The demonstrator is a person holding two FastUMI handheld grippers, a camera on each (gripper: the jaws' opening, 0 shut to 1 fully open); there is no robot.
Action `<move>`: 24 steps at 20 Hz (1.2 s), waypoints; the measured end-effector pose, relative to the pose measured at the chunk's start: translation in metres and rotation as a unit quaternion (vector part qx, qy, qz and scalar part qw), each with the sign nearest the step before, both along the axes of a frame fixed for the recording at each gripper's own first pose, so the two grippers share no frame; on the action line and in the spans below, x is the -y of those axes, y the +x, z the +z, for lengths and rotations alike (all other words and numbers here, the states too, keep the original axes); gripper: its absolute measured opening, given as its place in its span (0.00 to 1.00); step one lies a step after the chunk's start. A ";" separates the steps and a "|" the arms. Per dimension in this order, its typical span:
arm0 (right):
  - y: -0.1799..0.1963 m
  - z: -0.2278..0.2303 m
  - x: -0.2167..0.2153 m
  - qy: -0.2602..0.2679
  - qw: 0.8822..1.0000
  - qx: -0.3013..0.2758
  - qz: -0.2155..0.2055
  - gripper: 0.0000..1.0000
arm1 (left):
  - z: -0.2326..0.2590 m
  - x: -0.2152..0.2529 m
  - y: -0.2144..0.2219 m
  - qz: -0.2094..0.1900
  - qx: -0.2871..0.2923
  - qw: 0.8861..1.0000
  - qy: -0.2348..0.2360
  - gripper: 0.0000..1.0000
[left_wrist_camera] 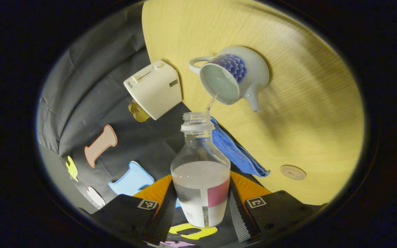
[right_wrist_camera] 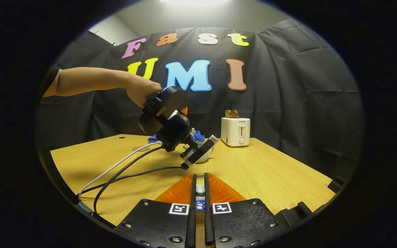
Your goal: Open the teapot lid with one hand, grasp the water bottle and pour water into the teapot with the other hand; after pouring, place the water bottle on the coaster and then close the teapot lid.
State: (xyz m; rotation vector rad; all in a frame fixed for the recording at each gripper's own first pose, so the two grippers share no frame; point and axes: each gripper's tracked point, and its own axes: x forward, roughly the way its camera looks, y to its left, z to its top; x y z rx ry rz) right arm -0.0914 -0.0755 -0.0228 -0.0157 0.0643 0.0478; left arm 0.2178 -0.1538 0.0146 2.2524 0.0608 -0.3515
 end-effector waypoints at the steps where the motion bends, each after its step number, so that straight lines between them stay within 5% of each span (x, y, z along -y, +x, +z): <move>1: 0.000 0.000 0.000 0.000 1.000 0.000 0.000 0.10 | 0.001 0.000 -0.001 0.000 0.000 1.000 0.000 0.85; 15: 0.001 -0.002 0.001 -0.001 1.000 -0.004 0.000 0.10 | 0.000 0.007 -0.005 -0.013 0.004 1.000 0.014 0.85; 24: 0.002 0.001 -0.001 -0.003 1.000 -0.003 0.002 0.10 | -0.013 0.006 0.003 -0.025 -0.021 0.998 -0.048 0.85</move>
